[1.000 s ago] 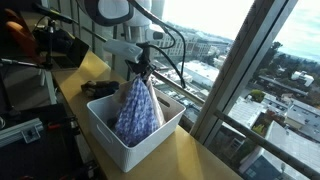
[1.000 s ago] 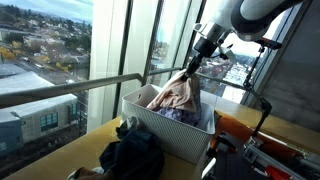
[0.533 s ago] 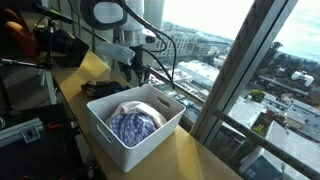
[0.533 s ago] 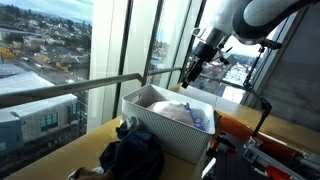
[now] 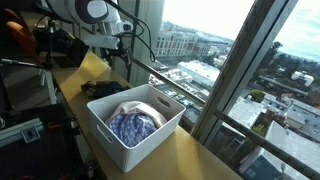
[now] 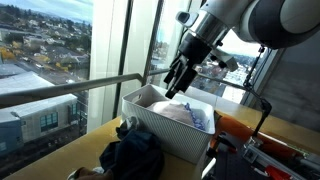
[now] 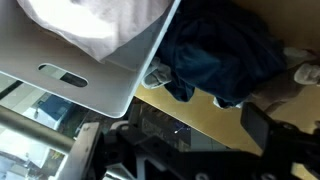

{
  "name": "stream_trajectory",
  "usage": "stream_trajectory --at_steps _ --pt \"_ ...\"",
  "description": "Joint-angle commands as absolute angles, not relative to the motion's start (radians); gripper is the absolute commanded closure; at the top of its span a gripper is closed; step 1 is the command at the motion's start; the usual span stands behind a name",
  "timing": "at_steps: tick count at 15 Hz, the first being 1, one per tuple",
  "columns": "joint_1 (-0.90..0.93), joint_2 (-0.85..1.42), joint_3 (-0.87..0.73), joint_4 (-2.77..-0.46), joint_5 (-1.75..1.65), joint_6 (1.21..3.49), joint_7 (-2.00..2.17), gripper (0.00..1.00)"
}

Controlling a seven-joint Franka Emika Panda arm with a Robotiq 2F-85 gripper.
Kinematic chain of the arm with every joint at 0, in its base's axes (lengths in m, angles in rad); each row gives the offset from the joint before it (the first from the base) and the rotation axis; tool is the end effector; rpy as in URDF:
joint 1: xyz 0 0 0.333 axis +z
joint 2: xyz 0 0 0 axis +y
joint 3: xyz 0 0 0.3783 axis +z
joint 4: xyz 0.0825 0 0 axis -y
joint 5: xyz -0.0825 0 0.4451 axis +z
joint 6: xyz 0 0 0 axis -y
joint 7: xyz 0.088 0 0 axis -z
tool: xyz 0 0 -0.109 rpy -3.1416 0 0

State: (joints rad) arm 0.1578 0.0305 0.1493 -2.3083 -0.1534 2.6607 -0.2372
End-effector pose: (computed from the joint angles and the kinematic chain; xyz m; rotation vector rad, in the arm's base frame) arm 0.5604 0.1819 0.3832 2.8580 0.9918 0.4955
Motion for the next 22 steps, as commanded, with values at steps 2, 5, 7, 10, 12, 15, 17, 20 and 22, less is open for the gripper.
stream_trajectory --at_steps 2,5,7,10,12,15,17,20,22 --pt "0.225 0.221 0.157 -2.197 -0.424 2.717 -0.07 0.0" --pt "0.275 0.33 0.124 -2.123 -0.533 2.698 -0.004 0.0" --pt "0.296 0.393 0.112 -2.077 -0.545 2.685 0.003 0.0" --pt "0.313 0.476 0.107 -2.018 -0.512 2.665 -0.021 0.0" --pt "0.317 0.526 0.111 -1.986 -0.491 2.653 -0.034 0.0" --pt "0.328 0.605 0.11 -1.942 -0.471 2.63 -0.041 0.0" --pt "0.325 0.661 0.115 -1.912 -0.453 2.599 -0.052 0.0" --pt "0.312 0.729 0.125 -1.873 -0.417 2.543 -0.093 0.0" --pt "0.304 0.756 0.132 -1.845 -0.393 2.507 -0.122 0.0"
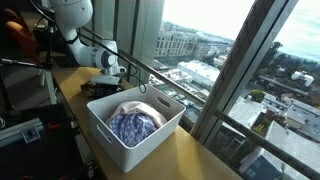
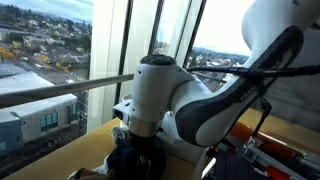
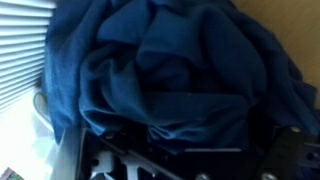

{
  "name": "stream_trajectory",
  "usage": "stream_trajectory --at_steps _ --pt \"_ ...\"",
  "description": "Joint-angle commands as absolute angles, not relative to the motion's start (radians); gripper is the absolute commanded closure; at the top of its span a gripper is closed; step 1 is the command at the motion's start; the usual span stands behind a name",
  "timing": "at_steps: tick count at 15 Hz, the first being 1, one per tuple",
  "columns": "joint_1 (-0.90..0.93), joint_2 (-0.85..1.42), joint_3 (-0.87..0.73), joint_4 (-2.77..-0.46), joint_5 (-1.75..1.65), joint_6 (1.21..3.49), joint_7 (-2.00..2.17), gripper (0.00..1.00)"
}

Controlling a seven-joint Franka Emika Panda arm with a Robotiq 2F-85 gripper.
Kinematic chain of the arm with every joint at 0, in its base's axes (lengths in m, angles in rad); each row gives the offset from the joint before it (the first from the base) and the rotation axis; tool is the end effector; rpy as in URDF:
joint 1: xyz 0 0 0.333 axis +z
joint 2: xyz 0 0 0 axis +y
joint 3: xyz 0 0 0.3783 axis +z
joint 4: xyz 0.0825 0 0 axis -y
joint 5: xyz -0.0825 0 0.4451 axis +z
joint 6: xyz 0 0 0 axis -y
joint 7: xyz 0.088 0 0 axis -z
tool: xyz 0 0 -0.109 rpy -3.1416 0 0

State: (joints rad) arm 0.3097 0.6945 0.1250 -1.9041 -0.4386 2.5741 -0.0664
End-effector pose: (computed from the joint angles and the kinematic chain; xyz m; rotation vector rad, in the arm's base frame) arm 0.6256 0.2943 0.1244 2.7274 1.2268 0.0305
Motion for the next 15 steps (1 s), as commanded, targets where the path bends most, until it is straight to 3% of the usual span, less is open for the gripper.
stream_trajectory --at_steps 1,4,12,15 --pt "0.303 0.764 0.132 -1.835 -0.382 2.494 -0.13 0.25" --pt "0.292 0.774 0.137 -1.806 -0.347 2.452 -0.159 0.4" --pt "0.269 0.65 0.151 -1.843 -0.297 2.379 -0.185 0.99" --pt "0.259 0.545 0.167 -1.896 -0.293 2.379 -0.193 0.99"
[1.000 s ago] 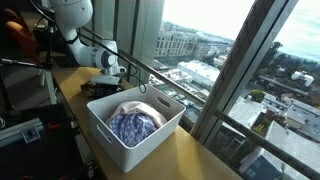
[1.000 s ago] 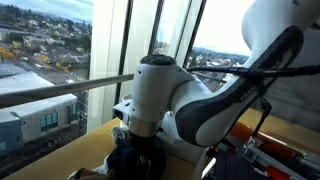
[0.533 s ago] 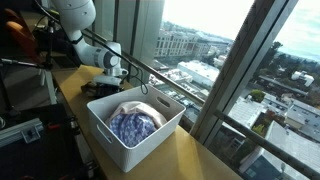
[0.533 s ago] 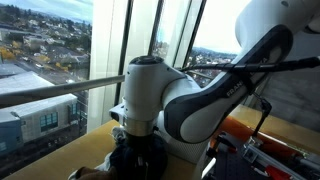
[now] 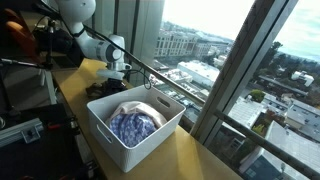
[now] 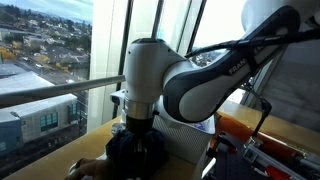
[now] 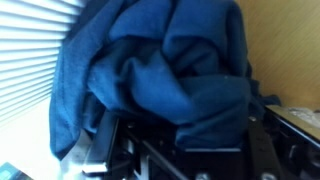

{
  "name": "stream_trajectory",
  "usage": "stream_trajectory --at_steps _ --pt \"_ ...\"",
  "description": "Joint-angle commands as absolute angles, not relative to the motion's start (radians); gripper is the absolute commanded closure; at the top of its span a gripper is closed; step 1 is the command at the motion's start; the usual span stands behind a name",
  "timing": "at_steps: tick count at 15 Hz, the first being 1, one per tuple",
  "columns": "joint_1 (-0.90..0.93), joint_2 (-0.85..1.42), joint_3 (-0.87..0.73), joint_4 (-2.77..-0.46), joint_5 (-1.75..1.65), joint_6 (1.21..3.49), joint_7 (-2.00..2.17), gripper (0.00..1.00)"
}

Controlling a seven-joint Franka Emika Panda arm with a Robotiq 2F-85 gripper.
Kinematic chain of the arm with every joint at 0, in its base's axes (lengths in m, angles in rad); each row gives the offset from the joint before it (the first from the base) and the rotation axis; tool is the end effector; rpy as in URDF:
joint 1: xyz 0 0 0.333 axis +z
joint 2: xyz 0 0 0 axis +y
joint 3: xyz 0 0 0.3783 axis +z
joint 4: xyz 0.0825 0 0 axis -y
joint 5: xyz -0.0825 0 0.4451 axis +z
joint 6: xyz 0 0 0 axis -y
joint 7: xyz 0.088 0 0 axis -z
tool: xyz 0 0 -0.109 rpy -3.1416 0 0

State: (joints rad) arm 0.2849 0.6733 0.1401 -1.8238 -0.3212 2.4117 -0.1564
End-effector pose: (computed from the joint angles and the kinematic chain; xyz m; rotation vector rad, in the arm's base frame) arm 0.6534 0.2862 0.1590 2.7763 1.1776 -0.0820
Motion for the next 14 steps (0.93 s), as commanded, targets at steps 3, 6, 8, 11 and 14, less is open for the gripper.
stream_trajectory --at_steps 3,6,8,11,14 --pt "0.246 0.444 0.184 -1.936 -0.281 2.374 -0.216 1.0" --pt "0.232 0.373 0.196 -1.952 -0.258 2.354 -0.246 1.0" --pt "0.227 0.333 0.197 -1.96 -0.246 2.337 -0.262 1.0" --pt "0.215 0.284 0.199 -1.969 -0.229 2.319 -0.29 1.0" --pt "0.2 0.225 0.196 -1.964 -0.207 2.294 -0.318 1.0"
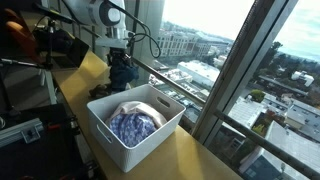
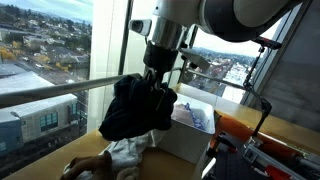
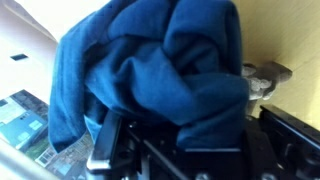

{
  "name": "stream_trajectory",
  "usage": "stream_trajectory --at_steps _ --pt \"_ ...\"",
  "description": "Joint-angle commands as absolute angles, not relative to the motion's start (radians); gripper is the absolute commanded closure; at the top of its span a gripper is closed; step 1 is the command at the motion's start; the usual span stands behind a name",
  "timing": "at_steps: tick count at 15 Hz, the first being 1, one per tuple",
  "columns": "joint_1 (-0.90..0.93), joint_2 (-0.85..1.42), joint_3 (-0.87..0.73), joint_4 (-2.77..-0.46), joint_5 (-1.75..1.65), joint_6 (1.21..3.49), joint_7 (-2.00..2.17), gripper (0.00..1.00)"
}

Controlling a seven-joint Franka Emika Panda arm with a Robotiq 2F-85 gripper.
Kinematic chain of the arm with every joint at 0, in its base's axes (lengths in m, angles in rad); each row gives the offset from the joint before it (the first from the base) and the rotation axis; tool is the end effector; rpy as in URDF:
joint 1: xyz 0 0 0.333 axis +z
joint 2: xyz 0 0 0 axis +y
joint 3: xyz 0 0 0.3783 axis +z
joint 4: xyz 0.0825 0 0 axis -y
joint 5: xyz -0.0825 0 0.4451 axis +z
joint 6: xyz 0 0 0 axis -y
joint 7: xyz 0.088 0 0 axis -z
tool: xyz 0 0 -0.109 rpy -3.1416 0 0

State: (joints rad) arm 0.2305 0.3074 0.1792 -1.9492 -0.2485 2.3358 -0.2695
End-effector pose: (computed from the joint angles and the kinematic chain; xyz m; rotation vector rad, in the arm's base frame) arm 0.6340 0.2633 0.3522 2.7541 1.2190 0.1451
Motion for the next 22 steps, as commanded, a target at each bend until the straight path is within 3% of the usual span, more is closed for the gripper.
stream_trajectory --at_steps 1,11,22 --pt "0.19 0.195 0.192 -1.961 -0.198 2.287 -0.33 1.0" --pt "0.061 0.016 0.091 -1.853 -0.119 2.222 -0.469 1.0" --pt "0.014 0.186 0.047 -2.05 -0.139 2.315 -0.435 1.0"
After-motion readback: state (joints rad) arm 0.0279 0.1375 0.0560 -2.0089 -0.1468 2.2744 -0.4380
